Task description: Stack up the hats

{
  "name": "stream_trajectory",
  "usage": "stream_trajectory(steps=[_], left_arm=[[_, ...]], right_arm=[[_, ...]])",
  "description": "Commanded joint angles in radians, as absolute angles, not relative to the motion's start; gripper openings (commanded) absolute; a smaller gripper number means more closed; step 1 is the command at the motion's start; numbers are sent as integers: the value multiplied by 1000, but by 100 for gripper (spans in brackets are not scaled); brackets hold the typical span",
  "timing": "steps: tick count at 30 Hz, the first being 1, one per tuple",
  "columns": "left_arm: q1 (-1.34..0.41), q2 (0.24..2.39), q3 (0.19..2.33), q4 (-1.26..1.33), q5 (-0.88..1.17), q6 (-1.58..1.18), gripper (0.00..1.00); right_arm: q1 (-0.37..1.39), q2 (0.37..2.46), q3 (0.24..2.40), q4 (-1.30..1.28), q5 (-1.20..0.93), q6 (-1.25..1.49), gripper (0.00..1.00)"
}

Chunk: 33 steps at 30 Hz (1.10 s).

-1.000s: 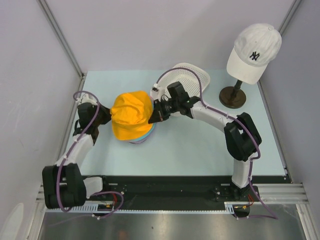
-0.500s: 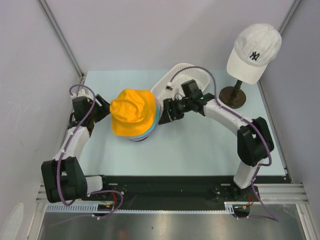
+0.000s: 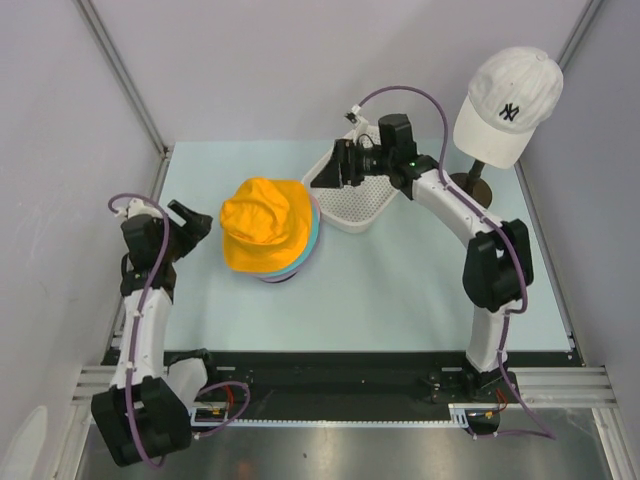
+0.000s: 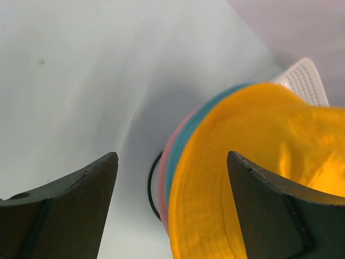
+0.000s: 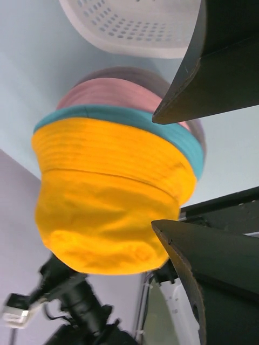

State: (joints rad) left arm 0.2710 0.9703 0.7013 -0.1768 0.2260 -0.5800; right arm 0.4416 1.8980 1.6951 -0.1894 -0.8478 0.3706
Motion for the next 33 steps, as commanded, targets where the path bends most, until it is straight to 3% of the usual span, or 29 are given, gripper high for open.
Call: stream_trajectory(steps=[1, 9, 25, 30, 33], left_arm=[[275, 859, 579, -92, 405, -676, 86], [268, 707, 427, -75, 468, -753, 81], [259, 719, 307, 70, 503, -847, 68], [259, 718, 285, 116, 520, -870, 62], [258, 709, 259, 165, 537, -900, 59]], right_arm=[[448, 2006, 1750, -11, -899, 520, 76], [482, 2118, 1856, 14, -911, 529, 76], [525, 2174, 1888, -90, -911, 473, 74], [528, 2161, 1861, -126, -896, 443, 68], [531, 2155, 1848, -136, -888, 436, 58]])
